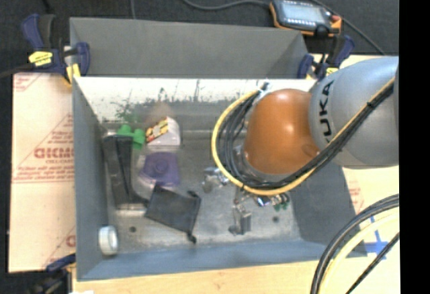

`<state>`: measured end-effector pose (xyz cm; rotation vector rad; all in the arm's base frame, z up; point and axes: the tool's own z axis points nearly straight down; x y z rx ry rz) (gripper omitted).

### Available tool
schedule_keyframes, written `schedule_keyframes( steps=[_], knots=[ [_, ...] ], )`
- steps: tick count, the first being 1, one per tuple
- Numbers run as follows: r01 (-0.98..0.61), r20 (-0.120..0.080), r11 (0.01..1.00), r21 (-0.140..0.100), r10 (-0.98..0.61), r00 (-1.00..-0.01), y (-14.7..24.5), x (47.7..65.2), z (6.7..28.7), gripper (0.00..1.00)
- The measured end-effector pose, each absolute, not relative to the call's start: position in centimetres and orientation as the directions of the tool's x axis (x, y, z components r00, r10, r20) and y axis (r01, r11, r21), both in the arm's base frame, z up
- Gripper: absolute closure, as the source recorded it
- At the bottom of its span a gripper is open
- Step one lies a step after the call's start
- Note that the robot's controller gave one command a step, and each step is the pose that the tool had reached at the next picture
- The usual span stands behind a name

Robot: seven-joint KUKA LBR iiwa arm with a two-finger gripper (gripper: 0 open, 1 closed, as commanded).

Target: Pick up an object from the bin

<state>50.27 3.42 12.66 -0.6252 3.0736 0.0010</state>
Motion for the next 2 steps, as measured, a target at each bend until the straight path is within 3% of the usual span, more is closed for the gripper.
schedule_keyframes(
  steps=[1, 2],
  knots=[
    [-0.151, -0.003, 0.989, 0.0, -0.151, -0.989, 7.1, 52.0, 8.9, 0.0],
    [-0.267, -0.006, 0.964, 0.001, -0.267, -0.964, 12.1, 52.3, 7.1, 1.0]
  ],
)
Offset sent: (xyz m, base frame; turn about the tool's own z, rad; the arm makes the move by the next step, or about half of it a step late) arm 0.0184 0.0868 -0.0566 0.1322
